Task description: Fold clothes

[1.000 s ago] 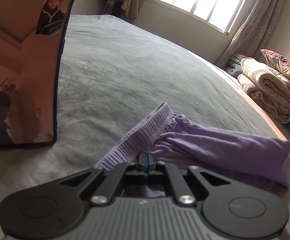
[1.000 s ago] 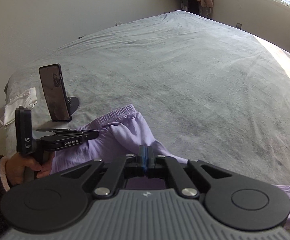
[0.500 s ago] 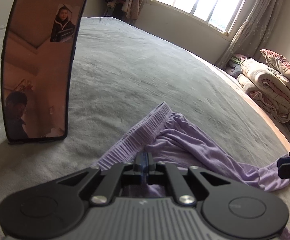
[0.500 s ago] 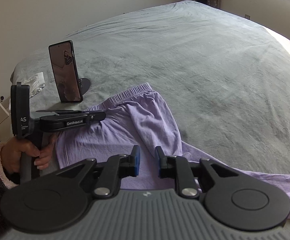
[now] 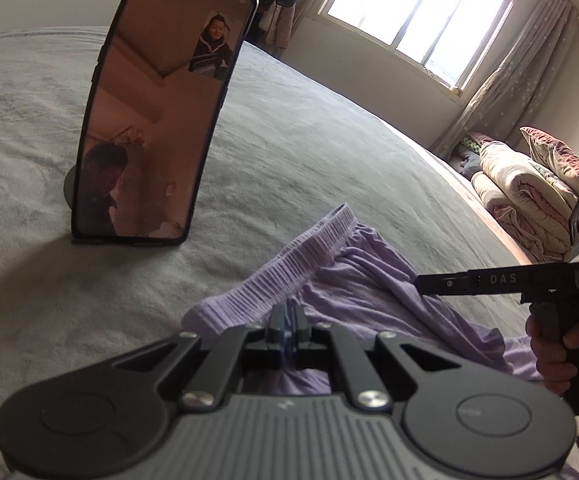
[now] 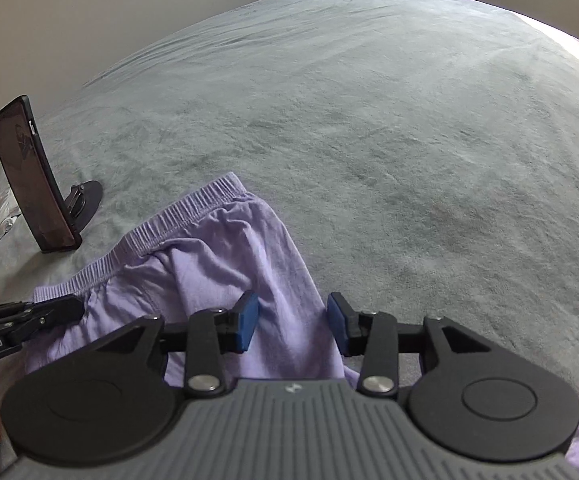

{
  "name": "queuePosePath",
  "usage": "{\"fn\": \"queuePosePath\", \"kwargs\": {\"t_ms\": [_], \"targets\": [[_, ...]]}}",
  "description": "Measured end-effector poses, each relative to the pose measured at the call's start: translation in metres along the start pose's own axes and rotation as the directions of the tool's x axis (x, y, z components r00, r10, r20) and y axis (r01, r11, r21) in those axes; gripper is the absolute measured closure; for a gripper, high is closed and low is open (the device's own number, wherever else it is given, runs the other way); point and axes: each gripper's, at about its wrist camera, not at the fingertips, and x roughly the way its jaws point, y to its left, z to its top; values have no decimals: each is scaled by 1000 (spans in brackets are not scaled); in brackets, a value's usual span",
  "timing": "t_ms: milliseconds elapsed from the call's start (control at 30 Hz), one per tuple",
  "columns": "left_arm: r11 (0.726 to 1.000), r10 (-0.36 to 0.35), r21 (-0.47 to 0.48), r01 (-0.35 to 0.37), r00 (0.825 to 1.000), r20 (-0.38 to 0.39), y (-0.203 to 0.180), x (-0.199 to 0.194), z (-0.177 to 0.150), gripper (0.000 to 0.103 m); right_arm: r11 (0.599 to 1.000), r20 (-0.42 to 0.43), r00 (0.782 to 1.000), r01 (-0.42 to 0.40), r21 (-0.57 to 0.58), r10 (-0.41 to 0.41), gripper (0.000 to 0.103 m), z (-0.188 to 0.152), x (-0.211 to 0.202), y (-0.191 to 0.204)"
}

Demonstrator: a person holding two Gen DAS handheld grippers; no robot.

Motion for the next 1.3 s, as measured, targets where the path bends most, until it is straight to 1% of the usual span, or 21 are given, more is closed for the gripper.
{"fn": "queuePosePath", "kwargs": {"t_ms": [100, 133, 167, 200, 233, 333, 433, 633, 700, 867, 967, 1100, 1167, 1200, 1233, 1300], "targets": [[1000, -4, -12, 4, 1000, -3, 3, 0, -1, 100, 1000, 30, 999, -21, 4, 21, 60, 2, 7, 3], [1000, -4, -15, 4, 1000, -4, 3, 1, -1, 100, 1000, 38, 999, -22, 1, 22, 63, 3, 9, 5], [1000, -4, -19, 4, 1000, -5, 4, 1, -1, 100, 1000, 43, 999, -20, -5, 21, 71, 3, 11, 7], [1000, -4, -21, 4, 1000, -6, 4, 1, -2, 100, 1000, 49, 999, -18, -11, 19, 93, 3, 12, 10], [1000, -4, -23, 4, 1000, -8, 4, 2, -2, 100, 1000, 58, 998, -18, -14, 19, 98, 4, 11, 12], [1000, -8, -30, 7, 1000, -11, 6, 2, -2, 100, 1000, 94, 995, -27, -15, 28, 98, 6, -1, 19], [999, -9, -45, 9, 1000, -17, 8, 1, -2, 100, 998, 135, 988, -68, -15, 70, 98, 8, -23, 28], [998, -8, -66, 7, 1000, -23, 12, -1, 0, 100, 986, 177, 972, -137, -96, 153, 98, 3, -63, 66], [997, -10, -72, 8, 1000, -25, 14, -1, 0, 100, 980, 178, 968, -154, -124, 175, 98, -3, -73, 79], [996, -14, -88, 12, 1000, -28, 17, -2, 0, 100, 966, 138, 967, -190, -176, 216, 98, -25, -80, 108], [996, -11, -91, 9, 999, -30, 19, -4, 0, 100, 960, 89, 970, -205, -191, 225, 98, -42, -70, 119], [996, -4, -90, 1, 999, -33, 18, -9, 0, 100, 958, 7, 980, -193, -211, 199, 98, -67, -46, 130], [997, 2, -81, -5, 1000, -31, 18, -12, 0, 100, 960, -20, 984, -175, -217, 174, 98, -77, -36, 132], [997, 5, -74, -7, 1000, -31, 18, -15, 0, 100, 961, -24, 985, -170, -217, 168, 96, -81, -34, 133], [998, 4, -69, -6, 999, -32, 18, -17, 0, 100, 963, -25, 986, -168, -213, 166, 90, -83, -33, 133], [998, -8, -67, 5, 999, -36, 19, -20, 0, 99, 964, -15, 987, -162, -210, 163, 87, -85, -37, 135]]}}
